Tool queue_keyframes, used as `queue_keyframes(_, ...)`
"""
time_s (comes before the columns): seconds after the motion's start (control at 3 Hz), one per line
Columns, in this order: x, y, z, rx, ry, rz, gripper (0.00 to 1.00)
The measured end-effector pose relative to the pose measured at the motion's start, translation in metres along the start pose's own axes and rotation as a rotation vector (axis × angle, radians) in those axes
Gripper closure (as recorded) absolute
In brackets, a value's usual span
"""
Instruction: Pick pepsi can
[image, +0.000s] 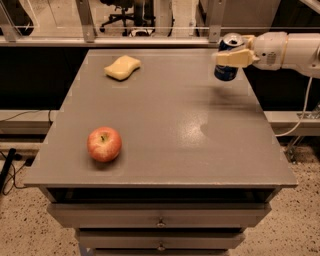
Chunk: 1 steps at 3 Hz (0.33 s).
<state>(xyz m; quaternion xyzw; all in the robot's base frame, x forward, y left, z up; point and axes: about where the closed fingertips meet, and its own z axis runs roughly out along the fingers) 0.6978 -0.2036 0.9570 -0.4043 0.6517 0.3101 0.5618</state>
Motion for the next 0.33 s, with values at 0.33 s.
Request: queue_keyframes(0.33, -0.0101, 0.0012, -0.0014, -0.008, -0.016, -0.012, 1.00)
